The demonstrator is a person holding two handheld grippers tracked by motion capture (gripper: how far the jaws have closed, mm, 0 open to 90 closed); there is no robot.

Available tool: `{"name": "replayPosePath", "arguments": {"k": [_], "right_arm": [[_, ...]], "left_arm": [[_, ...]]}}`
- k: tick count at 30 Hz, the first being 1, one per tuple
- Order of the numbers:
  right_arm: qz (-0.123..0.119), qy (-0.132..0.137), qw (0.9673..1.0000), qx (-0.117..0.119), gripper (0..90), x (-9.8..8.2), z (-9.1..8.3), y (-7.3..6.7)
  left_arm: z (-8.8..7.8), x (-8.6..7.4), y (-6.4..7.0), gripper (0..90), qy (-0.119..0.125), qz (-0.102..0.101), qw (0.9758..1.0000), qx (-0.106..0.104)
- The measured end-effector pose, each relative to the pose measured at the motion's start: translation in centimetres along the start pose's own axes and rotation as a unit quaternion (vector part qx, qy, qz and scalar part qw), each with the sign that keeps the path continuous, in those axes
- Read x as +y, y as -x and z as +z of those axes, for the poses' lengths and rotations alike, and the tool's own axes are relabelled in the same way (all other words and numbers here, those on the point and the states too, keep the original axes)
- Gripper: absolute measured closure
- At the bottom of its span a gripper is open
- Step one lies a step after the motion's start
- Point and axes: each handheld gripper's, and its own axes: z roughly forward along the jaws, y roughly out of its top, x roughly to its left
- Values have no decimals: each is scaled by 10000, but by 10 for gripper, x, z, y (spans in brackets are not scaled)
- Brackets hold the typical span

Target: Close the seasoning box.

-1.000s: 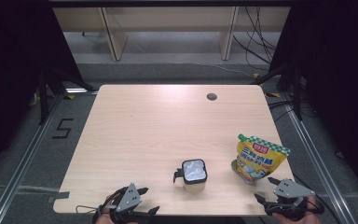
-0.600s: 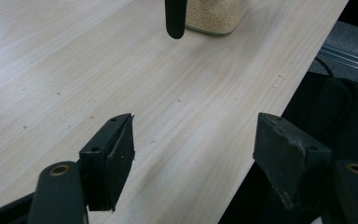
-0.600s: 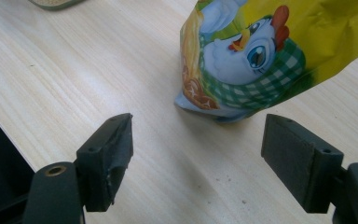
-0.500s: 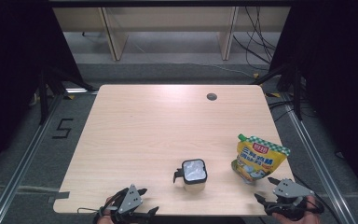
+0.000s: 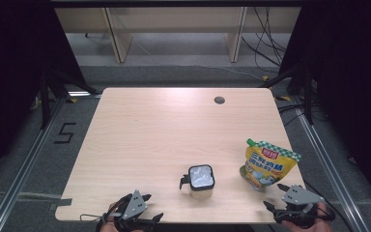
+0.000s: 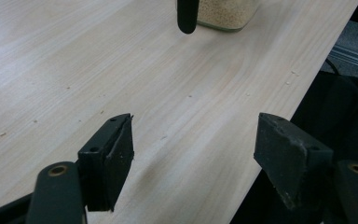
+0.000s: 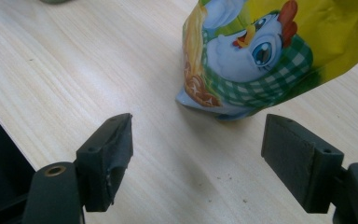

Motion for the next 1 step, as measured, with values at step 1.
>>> {"name": "replayPosePath", "arguments": {"k": [1], "right_arm": [[-38,-1,10000,-10,256,0,0,1]], "left_arm": [[1,-1,0,276,22,-51,10000,-15]]}}
